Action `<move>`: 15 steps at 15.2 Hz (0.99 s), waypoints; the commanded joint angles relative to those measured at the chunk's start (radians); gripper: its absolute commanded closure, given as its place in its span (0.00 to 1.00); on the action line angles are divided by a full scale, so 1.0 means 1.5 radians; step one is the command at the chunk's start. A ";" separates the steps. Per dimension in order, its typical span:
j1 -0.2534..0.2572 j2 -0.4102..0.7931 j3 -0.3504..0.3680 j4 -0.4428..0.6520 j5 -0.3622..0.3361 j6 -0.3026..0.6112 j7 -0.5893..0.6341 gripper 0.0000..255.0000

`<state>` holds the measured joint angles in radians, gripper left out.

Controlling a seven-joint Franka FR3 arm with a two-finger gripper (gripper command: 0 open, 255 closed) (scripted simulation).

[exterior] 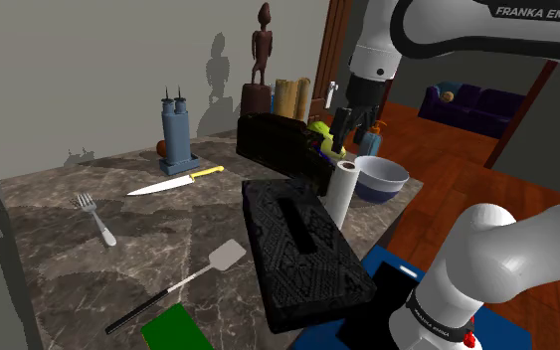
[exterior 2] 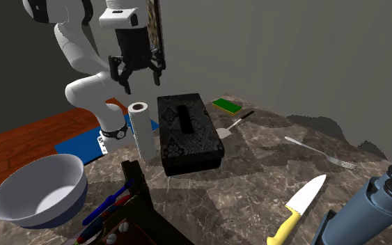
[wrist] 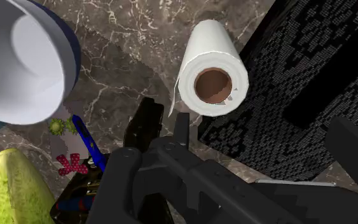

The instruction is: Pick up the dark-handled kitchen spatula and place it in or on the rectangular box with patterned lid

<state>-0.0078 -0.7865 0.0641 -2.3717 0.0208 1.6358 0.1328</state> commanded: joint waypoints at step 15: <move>-0.035 0.002 0.277 -0.090 0.211 0.101 0.518 0.00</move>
<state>-0.0513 -0.8039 0.4459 -2.5129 0.3152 1.7680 0.8466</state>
